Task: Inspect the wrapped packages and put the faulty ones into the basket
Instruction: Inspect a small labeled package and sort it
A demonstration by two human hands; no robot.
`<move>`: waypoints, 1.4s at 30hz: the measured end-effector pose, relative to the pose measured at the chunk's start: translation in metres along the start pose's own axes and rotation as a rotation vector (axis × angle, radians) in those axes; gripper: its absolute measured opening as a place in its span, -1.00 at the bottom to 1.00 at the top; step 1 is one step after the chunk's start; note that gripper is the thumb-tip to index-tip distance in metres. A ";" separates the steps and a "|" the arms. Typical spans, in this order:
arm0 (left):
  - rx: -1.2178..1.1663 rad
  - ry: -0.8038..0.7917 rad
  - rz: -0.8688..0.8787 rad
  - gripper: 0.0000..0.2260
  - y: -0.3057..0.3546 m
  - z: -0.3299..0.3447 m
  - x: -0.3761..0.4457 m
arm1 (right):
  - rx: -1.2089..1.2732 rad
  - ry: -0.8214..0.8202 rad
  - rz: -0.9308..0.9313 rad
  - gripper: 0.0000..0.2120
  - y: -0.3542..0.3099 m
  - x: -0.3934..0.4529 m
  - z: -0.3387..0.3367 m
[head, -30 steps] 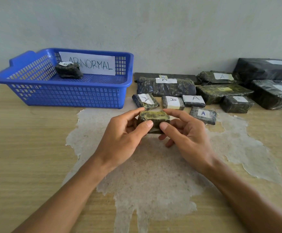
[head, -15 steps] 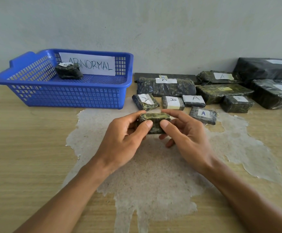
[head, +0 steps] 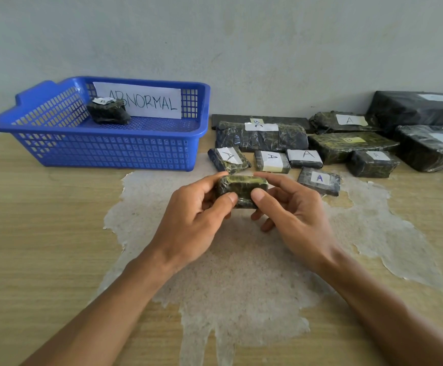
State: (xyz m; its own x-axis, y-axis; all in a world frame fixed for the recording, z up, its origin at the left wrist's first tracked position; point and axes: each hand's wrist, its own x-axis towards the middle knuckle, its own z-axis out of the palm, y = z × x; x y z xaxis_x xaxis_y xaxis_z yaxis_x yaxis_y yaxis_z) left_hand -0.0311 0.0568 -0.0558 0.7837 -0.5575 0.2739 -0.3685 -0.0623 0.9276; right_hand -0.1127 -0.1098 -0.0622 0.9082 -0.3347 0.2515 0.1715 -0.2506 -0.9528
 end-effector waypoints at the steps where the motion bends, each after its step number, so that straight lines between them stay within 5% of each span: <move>1: 0.002 -0.003 -0.003 -0.78 0.000 -0.001 0.000 | 0.003 -0.010 -0.003 -0.67 0.000 0.000 0.000; 8: -0.001 -0.006 -0.016 -0.81 0.003 -0.001 -0.001 | 0.002 -0.004 -0.008 -0.78 -0.002 0.000 0.001; 13: 0.105 0.047 0.023 -0.47 0.000 -0.003 -0.002 | 0.016 0.026 0.013 -0.85 -0.002 0.001 0.002; 17: 0.101 0.098 0.089 -0.60 0.000 -0.002 0.000 | 0.007 0.019 0.011 -0.84 -0.002 0.001 0.001; 23: 0.024 0.098 0.051 -0.74 0.001 -0.004 0.003 | 0.029 -0.015 0.056 -0.53 0.002 0.004 -0.003; 31: -0.009 0.061 0.020 -0.81 0.004 -0.003 0.001 | 0.015 -0.111 -0.071 -0.68 -0.003 0.001 -0.004; 36: 0.039 0.073 0.008 -0.45 -0.003 -0.007 0.003 | -0.026 -0.065 -0.034 -0.74 -0.004 0.000 -0.002; 42: 0.077 0.103 0.145 -0.71 -0.002 -0.004 0.003 | -0.077 -0.054 -0.013 -0.63 -0.004 0.002 0.000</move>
State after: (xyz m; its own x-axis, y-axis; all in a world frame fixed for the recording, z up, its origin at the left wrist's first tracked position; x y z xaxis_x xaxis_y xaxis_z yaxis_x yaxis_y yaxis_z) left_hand -0.0263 0.0589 -0.0556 0.7653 -0.4780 0.4311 -0.5150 -0.0529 0.8555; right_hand -0.1117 -0.1092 -0.0577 0.9257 -0.2820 0.2520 0.1553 -0.3241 -0.9332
